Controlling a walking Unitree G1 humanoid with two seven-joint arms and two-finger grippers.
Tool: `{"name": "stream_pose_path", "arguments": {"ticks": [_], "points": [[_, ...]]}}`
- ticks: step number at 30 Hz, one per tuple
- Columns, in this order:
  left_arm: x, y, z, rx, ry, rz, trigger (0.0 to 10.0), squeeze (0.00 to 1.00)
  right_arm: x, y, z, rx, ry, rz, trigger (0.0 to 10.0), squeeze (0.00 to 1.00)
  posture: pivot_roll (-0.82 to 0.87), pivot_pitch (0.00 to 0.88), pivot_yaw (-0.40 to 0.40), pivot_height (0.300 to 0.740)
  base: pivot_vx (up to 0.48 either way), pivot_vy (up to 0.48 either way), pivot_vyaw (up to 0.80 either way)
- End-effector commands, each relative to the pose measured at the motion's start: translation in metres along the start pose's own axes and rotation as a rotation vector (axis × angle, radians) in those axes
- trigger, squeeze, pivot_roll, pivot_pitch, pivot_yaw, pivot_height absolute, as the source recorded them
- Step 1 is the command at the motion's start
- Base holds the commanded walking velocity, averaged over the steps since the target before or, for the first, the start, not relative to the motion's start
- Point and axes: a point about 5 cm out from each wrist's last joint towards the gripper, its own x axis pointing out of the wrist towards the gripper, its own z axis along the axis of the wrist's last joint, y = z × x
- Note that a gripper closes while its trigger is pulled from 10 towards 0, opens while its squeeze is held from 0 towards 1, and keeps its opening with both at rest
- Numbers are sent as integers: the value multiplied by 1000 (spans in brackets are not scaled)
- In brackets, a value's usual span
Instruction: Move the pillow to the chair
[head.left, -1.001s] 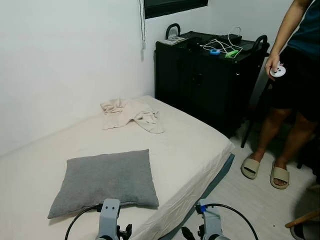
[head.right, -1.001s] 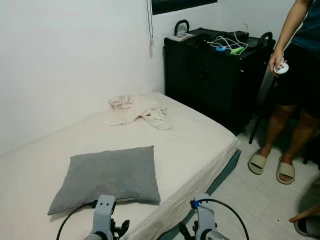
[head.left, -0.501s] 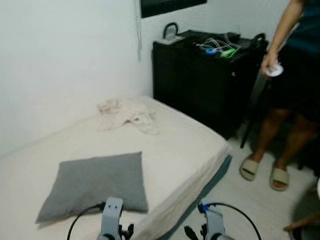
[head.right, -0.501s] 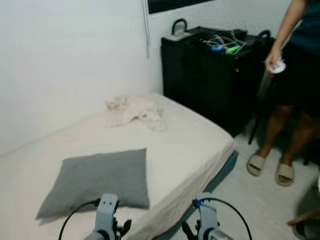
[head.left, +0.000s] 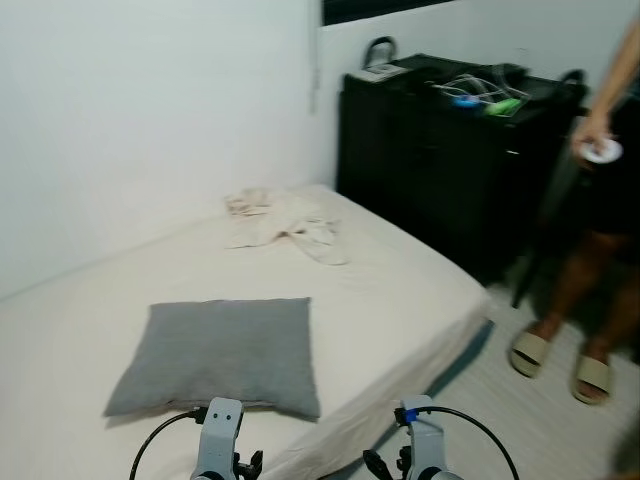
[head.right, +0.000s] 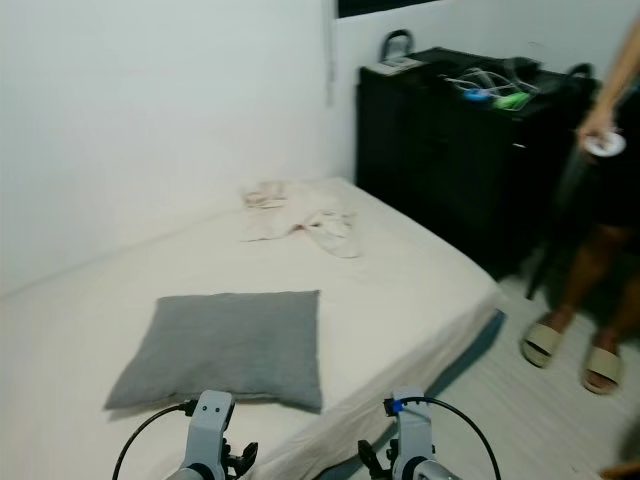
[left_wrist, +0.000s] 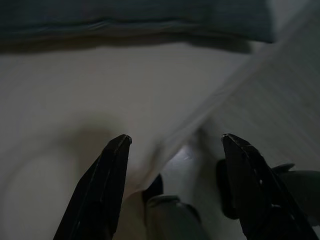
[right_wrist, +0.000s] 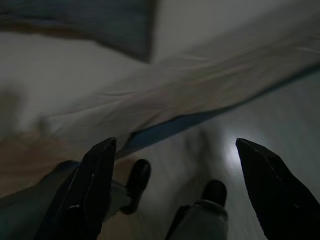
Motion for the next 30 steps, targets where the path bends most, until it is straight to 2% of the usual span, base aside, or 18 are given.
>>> {"name": "stream_pose_path", "arguments": {"ticks": [1, 9, 21, 30], "points": [[-1, -3, -5, 36, 22, -29, 10000, 0, -1, 1, -7, 2, 24, 4, 10000, 0, 1, 9, 20, 740, 0, 0, 781], [1, -13, -2, 46, 9, -69, 10000, 0, -3, -2, -8, -5, 29, -4, 10000, 0, -5, 12, 19, 740, 0, 0, 781], [4, -17, 6, 69, -15, -91, 10000, 0, -4, -10, -3, 4, 9, -41, 10000, 0, -8, 11, 21, 740, 0, 0, 781], [5, -20, 9, 87, -25, -109, 10000, 0, -4, -13, -4, 3, 32, -86, 10000, 0, -9, 9, 22, 740, 0, 0, 0]]}}
